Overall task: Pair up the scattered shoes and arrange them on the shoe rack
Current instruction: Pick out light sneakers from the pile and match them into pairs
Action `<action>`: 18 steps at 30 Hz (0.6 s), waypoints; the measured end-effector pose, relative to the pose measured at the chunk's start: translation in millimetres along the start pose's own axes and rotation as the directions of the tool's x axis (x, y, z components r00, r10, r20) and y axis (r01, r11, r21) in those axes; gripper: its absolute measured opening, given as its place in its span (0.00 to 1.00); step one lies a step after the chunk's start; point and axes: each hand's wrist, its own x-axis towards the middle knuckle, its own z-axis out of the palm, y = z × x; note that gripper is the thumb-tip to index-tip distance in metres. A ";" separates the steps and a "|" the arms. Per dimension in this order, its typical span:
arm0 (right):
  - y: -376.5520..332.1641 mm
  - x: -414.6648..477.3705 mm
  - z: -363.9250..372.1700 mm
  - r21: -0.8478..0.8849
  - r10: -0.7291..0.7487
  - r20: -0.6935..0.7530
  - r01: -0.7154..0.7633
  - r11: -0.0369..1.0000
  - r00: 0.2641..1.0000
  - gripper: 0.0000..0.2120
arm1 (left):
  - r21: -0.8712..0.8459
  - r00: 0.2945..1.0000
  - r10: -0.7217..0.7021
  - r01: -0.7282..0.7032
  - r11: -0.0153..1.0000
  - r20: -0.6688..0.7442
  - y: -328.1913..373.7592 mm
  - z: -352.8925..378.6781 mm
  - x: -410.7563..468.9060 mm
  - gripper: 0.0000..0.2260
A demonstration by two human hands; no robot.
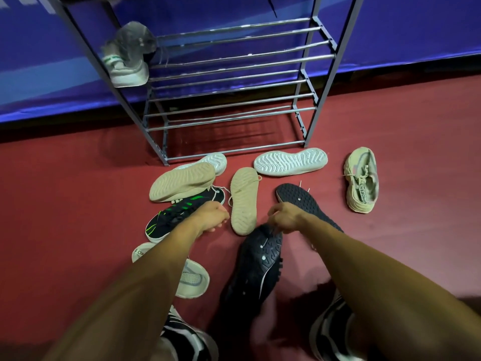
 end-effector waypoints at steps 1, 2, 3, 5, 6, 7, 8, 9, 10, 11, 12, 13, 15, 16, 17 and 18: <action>1.4 -0.3 -2.3 0.017 0.008 -0.011 -0.008 1.000 1.000 0.07 | 0.003 1.000 0.000 0.000 1.000 0.006 -0.5 1.2 0.4 0.03; 3.1 -0.8 -4.9 0.040 0.020 -0.021 -0.019 0.999 1.000 0.06 | 0.008 1.000 0.001 -0.001 1.000 0.013 -0.5 2.3 0.4 0.03; 4.7 -1.4 -8.0 0.071 0.033 -0.031 -0.030 0.997 0.999 0.05 | 0.013 1.000 0.002 -0.003 1.000 0.019 0.1 3.4 0.6 0.03; 8.2 -3.5 -16.1 0.138 0.048 -0.054 -0.040 0.990 0.997 0.04 | 0.022 1.000 0.007 -0.008 1.000 0.029 2.6 5.5 1.0 0.04; 9.3 -5.1 -20.8 0.169 0.050 -0.070 -0.038 0.985 0.996 0.04 | 0.025 0.999 0.010 -0.011 1.000 0.031 4.4 5.8 1.3 0.04; 10.0 -6.6 -25.3 0.200 0.052 -0.087 -0.033 0.979 0.995 0.05 | 0.026 0.999 0.013 -0.014 1.000 0.031 6.1 6.0 1.6 0.04; 10.4 -8.0 -29.4 0.233 0.053 -0.105 -0.028 0.972 0.993 0.05 | 0.028 0.999 0.018 -0.019 0.999 0.031 7.5 5.7 2.0 0.04; 10.2 -9.1 -32.8 0.266 0.056 -0.122 -0.022 0.964 0.991 0.05 | 0.031 0.999 0.024 -0.025 0.999 0.030 8.4 5.3 2.5 0.04; 10.0 -10.1 -35.5 0.292 0.060 -0.134 -0.019 0.956 0.989 0.06 | 0.035 0.999 0.027 -0.028 0.999 0.028 9.0 4.9 2.6 0.04; 9.5 -10.6 -37.5 0.309 0.065 -0.139 -0.019 0.951 0.988 0.07 | 0.037 0.999 0.029 -0.029 0.999 0.026 9.0 4.7 2.7 0.04; 9.6 -11.0 -38.9 0.318 0.068 -0.139 -0.021 0.948 0.988 0.07 | 0.039 0.999 0.029 -0.029 0.999 0.025 8.7 4.5 2.8 0.04; 10.2 -11.0 -39.6 0.320 0.071 -0.138 -0.024 0.947 0.988 0.08 | 0.040 0.999 0.027 -0.028 0.999 0.025 7.8 4.8 3.2 0.04; 13.6 -9.5 -40.2 0.307 0.075 -0.149 -0.026 0.951 0.986 0.10 | 0.047 0.999 0.021 -0.023 0.999 0.027 5.3 5.5 4.3 0.04; 15.8 -8.5 -40.2 0.296 0.074 -0.158 -0.025 0.955 0.985 0.10 | 0.050 0.999 0.019 -0.021 0.999 0.029 3.9 6.0 5.1 0.03; 17.7 -7.7 -39.9 0.280 0.072 -0.169 -0.022 0.960 0.983 0.10 | 0.048 0.999 0.019 -0.021 0.999 0.030 2.4 6.6 6.2 0.03; 20.2 -6.9 -39.6 0.256 0.068 -0.182 -0.020 0.966 0.981 0.09 | 0.045 0.999 0.019 -0.021 0.999 0.032 0.9 7.5 7.3 0.03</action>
